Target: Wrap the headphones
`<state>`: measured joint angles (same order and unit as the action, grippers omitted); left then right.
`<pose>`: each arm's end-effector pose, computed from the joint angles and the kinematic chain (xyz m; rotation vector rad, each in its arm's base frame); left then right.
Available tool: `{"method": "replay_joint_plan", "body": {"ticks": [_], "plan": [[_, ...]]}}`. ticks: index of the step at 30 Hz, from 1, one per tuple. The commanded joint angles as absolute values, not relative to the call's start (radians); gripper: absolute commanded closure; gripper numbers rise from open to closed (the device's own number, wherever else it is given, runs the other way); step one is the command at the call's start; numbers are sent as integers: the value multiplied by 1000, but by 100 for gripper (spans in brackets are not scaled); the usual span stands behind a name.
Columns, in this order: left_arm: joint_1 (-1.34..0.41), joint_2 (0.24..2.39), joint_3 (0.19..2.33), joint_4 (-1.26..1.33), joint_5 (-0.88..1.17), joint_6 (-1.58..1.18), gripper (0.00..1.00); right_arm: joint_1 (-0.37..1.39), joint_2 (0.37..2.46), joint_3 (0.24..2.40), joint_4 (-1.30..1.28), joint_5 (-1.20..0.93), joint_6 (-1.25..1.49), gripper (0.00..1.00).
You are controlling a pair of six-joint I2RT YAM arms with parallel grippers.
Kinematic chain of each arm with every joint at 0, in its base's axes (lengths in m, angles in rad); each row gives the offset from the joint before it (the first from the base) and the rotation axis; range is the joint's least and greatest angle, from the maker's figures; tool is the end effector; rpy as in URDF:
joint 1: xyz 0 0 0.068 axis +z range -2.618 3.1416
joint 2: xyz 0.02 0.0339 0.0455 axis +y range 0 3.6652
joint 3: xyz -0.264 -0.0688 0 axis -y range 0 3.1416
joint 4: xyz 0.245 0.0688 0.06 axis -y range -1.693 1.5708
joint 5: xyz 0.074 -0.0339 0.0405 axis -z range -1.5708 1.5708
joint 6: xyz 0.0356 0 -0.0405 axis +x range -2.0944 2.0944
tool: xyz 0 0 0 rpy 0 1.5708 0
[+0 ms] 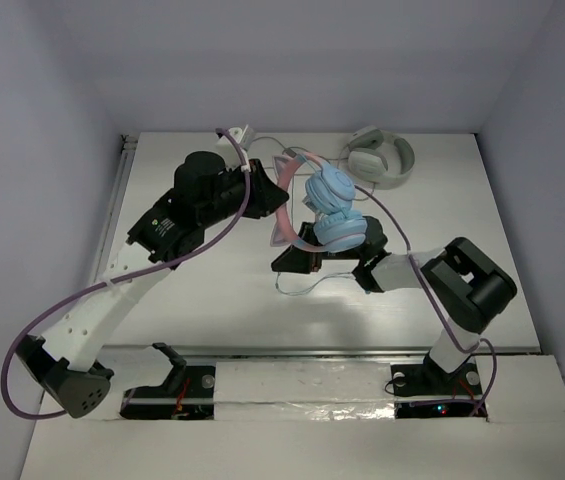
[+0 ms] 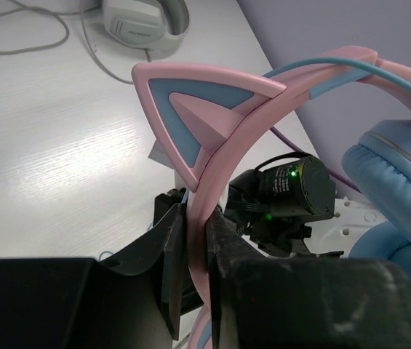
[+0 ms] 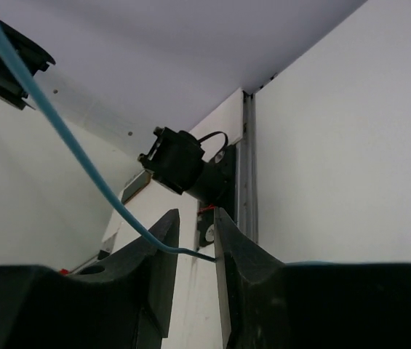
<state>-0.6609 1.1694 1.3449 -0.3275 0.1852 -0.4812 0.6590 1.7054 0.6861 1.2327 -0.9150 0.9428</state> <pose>0.1976 -0.1619 0.4419 0.3080 1.8006 -0.9872 0.2424 0.2234 0.2181 -0.6966 1.6196 1.8553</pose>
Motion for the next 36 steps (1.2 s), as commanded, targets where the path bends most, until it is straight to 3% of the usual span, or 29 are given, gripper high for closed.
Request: {"method": "replay_joint_plan", "body": {"ticks": [1, 8, 9, 10, 12, 20, 23, 30, 36], "plan": [[-664, 1169, 1417, -273, 190, -512, 100, 681, 1741, 736, 1436, -945, 1015, 69], [-664, 1201, 1520, -365, 123, -480, 100, 725, 1793, 724, 1551, -919, 1075, 71], [-664, 1206, 1531, -374, 121, -479, 100, 726, 1804, 726, 1630, -920, 1127, 75], [-664, 1209, 1540, -388, 111, -474, 100, 726, 1816, 727, 1678, -923, 1158, 91], [-664, 1213, 1583, -458, 43, -448, 100, 726, 1847, 718, 1768, -920, 1218, 100], [-574, 1209, 1632, -578, -21, -391, 100, 745, 1766, 563, 1769, -879, 1194, 100], [-531, 1207, 1615, -575, -80, -373, 100, 758, 1683, 505, 1643, -847, 1115, 100], [-495, 1210, 1520, -494, -227, -373, 100, 860, 1436, 494, 1059, -713, 835, 100], [-495, 1198, 1434, -471, -343, -374, 100, 930, 1286, 495, 914, -670, 779, 100]]}}
